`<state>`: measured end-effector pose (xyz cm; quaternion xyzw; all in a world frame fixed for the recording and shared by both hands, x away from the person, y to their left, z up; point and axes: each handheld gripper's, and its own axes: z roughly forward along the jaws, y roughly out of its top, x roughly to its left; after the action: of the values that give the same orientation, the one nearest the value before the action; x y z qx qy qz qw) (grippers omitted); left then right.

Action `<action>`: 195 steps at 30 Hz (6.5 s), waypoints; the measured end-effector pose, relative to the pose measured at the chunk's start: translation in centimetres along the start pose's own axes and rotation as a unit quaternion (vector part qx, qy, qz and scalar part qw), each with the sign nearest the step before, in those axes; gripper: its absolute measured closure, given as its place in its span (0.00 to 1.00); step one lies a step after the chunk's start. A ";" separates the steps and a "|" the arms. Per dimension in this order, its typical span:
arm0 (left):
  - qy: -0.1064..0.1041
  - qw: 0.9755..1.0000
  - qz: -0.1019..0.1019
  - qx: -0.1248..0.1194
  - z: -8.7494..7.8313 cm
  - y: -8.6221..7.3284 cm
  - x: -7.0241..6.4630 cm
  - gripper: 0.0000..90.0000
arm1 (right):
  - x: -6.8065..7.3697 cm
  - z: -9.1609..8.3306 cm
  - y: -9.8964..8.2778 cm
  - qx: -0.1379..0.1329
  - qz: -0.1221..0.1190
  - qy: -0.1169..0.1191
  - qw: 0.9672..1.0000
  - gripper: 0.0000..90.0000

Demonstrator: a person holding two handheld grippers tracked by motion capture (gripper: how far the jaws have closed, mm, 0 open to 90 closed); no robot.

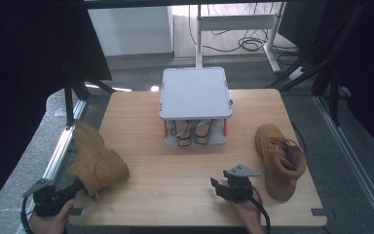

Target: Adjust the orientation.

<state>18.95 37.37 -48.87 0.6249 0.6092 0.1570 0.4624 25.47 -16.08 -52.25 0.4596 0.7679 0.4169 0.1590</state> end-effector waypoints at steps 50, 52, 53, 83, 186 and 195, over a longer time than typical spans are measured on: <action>-0.035 0.993 0.116 0.006 8.5 9.0 -10.9 0.99 | -0.5 0.2 -0.4 0.013 0.009 -0.007 1.000 0.45; -0.042 0.992 0.122 0.006 8.5 8.7 -11.6 0.99 | -0.5 0.2 -0.4 0.012 0.011 -0.006 1.000 0.45; -0.045 0.991 0.125 0.006 8.6 8.6 -11.9 0.99 | -0.5 0.2 -0.4 0.012 0.010 -0.006 1.000 0.45; 0.060 0.986 0.153 0.003 14.3 3.9 -13.4 1.00 | -0.4 0.2 -0.7 0.013 0.017 0.006 1.000 0.45; -0.014 0.985 0.163 0.048 10.1 1.1 -11.6 0.62 | -0.7 -1.1 -0.7 -0.008 0.014 -0.002 1.000 0.81; -0.025 0.983 0.173 0.061 10.9 0.4 -12.2 0.51 | -1.0 -2.0 -1.0 0.003 0.003 -0.016 1.000 0.94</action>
<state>24.93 22.17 -49.74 0.7516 0.4883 0.1820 0.4044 24.13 -18.15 -51.95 0.4689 0.7652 0.4078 0.1682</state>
